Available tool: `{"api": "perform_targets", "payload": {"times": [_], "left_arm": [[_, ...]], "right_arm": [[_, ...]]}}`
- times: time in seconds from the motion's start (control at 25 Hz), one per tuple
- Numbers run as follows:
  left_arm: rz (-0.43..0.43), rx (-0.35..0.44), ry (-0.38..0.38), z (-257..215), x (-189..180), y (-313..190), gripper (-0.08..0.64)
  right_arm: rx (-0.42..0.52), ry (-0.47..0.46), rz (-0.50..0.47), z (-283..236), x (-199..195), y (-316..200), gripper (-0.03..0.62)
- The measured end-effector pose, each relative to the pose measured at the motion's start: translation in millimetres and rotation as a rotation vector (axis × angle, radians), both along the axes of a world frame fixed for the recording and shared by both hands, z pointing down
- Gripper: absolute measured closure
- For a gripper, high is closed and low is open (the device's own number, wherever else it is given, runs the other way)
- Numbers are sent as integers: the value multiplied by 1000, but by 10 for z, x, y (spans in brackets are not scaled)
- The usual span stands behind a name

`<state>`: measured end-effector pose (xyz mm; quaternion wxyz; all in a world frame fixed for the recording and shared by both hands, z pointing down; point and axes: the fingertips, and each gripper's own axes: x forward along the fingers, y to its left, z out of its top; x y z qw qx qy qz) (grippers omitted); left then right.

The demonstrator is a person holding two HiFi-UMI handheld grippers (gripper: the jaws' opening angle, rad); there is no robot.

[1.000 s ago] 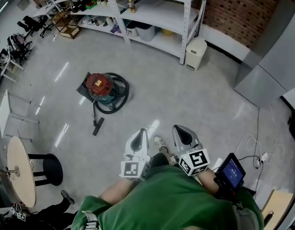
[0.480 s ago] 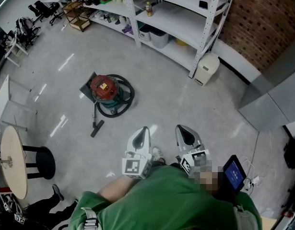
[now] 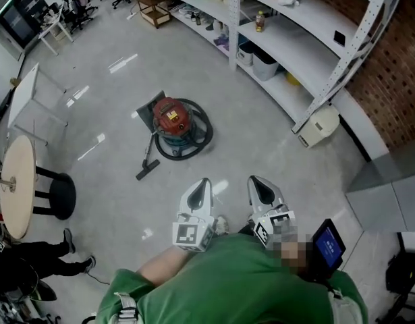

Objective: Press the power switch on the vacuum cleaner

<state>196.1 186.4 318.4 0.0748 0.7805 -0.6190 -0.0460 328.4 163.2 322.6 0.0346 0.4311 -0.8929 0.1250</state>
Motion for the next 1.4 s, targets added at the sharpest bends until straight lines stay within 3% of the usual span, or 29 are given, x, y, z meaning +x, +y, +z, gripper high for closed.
{"api": "perform_targets", "payload": {"times": [0.28,0.64,1.16,1.4], "left_arm": [[-171,-2,-12,6,-89,-155,552],[-362,-27,-1,25,68,-148,552],[-510,-86,-22,163,446,-228,552],[-541,-102,-25,186,415,-350,552]], "right_arm": [[-2,-6,-172,-23,-151,-394,592],[-9,-4,-359,13,-119,-602,592],[-53,-25,-476,156,131,-839,592],[-73,-25,-500,237,73,-986,592]]}}
